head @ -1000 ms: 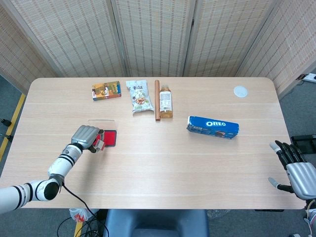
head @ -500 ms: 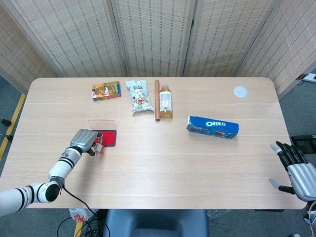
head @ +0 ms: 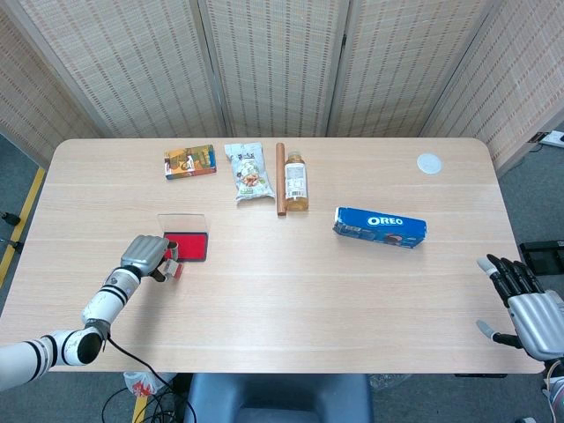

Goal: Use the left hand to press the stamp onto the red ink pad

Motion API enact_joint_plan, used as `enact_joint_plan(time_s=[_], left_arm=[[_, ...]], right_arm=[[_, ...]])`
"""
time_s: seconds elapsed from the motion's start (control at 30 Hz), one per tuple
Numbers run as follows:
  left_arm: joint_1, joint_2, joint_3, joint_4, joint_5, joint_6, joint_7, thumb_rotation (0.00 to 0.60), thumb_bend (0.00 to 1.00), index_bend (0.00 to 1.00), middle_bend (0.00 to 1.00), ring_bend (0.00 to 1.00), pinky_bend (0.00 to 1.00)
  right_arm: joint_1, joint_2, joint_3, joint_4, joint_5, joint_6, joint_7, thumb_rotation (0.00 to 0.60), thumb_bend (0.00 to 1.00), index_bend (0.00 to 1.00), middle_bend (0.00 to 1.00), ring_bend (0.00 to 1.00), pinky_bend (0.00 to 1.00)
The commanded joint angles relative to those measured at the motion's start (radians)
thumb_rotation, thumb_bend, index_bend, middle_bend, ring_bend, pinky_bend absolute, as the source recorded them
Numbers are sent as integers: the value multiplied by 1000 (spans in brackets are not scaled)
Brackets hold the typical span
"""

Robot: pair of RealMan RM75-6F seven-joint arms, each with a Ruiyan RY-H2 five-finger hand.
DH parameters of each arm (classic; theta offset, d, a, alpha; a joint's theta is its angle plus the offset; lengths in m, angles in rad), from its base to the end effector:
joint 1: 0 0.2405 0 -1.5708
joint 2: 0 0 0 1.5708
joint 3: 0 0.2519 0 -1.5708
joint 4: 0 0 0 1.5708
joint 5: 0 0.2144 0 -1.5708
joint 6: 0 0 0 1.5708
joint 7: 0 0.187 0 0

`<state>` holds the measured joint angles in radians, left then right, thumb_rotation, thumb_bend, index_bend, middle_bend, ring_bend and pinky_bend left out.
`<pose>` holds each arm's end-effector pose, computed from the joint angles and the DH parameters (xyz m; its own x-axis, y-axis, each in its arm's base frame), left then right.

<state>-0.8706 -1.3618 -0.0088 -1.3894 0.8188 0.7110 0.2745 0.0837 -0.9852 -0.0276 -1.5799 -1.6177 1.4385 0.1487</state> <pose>-0.2253 0.4102 -0.0040 0.5204 0.4872 0.7013 0.8500 -0.2167 -0.4801 -0.3196 -0.2059 0.1704 0.4254 -0.1291 0.8957 -0.9043 -0.0985 0.4153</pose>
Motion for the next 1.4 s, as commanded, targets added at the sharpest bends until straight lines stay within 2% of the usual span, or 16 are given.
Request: enact_joint_plan(time_s=[0.03, 0.57, 0.67, 0.97, 1.03, 1.2, 1.4], left_arm=[[5, -4, -2, 5, 9, -1, -4, 600, 497, 830, 1000, 916, 915], [34, -49, -14, 84, 71, -36, -59, 600, 486, 812, 1000, 915, 914], [36, -54, -16, 102, 81, -50, -68, 600, 455, 790, 1000, 914, 914], [39, -61, -21, 129, 95, -72, -78, 600, 314, 645, 1000, 897, 908], [38, -52, -18, 115, 83, -65, -58, 600, 259, 577, 1000, 870, 895], [32, -2, -14, 25, 24, -23, 15, 600, 146, 371, 1000, 821, 872], [22, 58, -10, -119, -56, 64, 116, 600, 125, 249, 1000, 812, 868]], right_arm=[[-1, 0, 0, 0, -1, 2, 0, 600, 207, 0, 0, 0, 0], [-2, -4, 0, -3, 1, 3, -13, 600, 207, 0, 0, 0, 0], [-1, -4, 1, -3, 5, -1, -15, 600, 207, 0, 0, 0, 0], [5, -7, 5, -5, 13, -10, -23, 600, 207, 0, 0, 0, 0], [4, -7, 5, -6, 12, -9, -24, 600, 207, 0, 0, 0, 0], [1, -6, 3, -6, 6, 0, -21, 600, 207, 0, 0, 0, 0], [-6, -4, -2, -8, -11, 18, -17, 600, 207, 0, 0, 0, 0]])
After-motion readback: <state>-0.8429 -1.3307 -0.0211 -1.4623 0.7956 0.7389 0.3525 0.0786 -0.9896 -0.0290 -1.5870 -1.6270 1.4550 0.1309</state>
